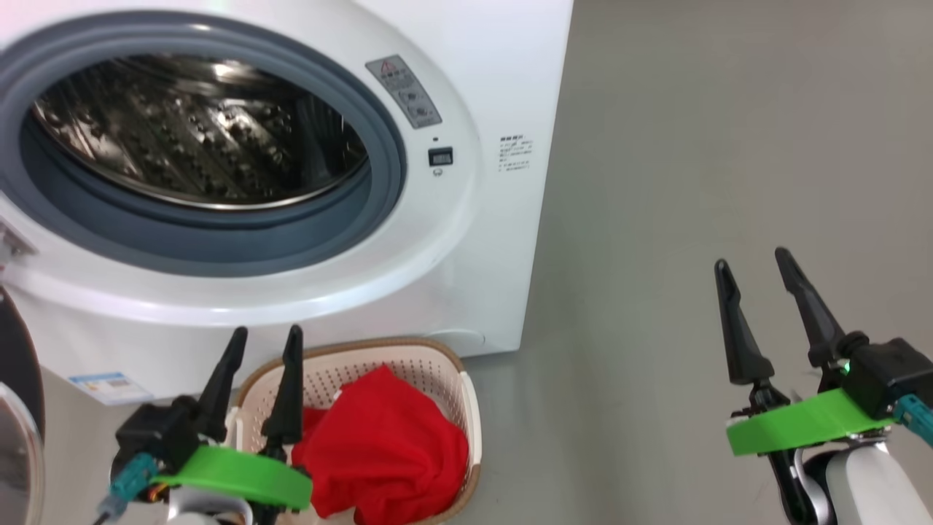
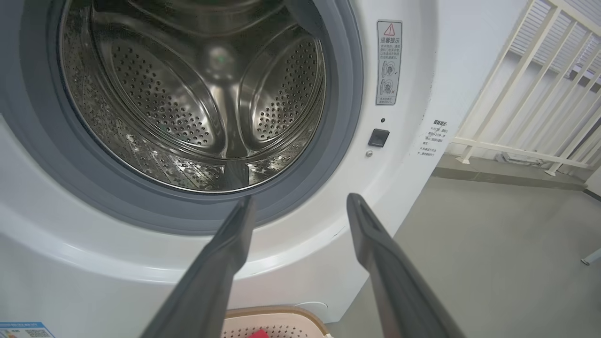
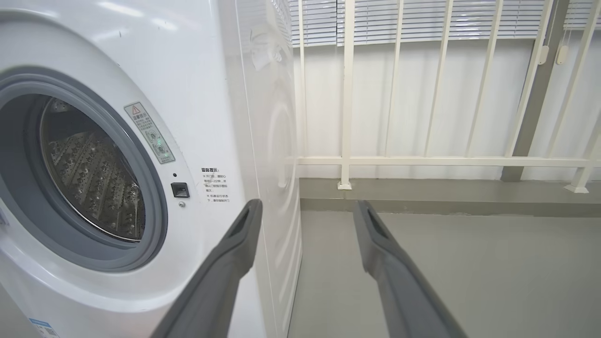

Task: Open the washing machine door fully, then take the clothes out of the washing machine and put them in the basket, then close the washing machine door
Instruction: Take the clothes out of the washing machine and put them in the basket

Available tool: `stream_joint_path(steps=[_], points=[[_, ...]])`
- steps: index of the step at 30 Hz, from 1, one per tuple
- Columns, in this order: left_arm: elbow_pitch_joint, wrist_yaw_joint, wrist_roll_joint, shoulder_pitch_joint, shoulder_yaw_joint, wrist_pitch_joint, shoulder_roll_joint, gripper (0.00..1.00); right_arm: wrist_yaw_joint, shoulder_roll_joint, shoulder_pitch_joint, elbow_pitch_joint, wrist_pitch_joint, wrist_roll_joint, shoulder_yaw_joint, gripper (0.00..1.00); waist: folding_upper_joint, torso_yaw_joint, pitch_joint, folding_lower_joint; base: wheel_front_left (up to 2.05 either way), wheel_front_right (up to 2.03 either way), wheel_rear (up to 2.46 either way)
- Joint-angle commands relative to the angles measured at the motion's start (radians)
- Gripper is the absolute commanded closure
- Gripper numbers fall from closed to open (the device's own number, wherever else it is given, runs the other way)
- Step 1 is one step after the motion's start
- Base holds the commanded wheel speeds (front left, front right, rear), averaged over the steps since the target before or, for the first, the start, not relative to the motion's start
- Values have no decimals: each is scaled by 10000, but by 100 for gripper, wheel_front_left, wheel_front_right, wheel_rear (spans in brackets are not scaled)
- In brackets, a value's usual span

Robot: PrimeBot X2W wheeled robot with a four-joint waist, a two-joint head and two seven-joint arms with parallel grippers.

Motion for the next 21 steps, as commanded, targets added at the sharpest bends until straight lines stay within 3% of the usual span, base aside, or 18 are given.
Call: stream_joint_path(steps=[1, 12, 21], points=[[-340, -54, 133, 16, 347, -78, 219, 0, 63, -40, 11, -294, -61, -130, 144, 0, 0, -78, -244, 0, 0, 0, 0], [-1267, -55, 479, 1049, 579, -78, 302, 0, 63, -49, 814, -529, -61, -284, -85, 0, 0, -129, -1131, 0, 0, 0, 0], [-1148, -55, 640, 1409, 686, -78, 407, 0, 63, -39, 1157, -631, -61, -310, -134, 0, 0, -90, -1368, 0, 0, 0, 0]])
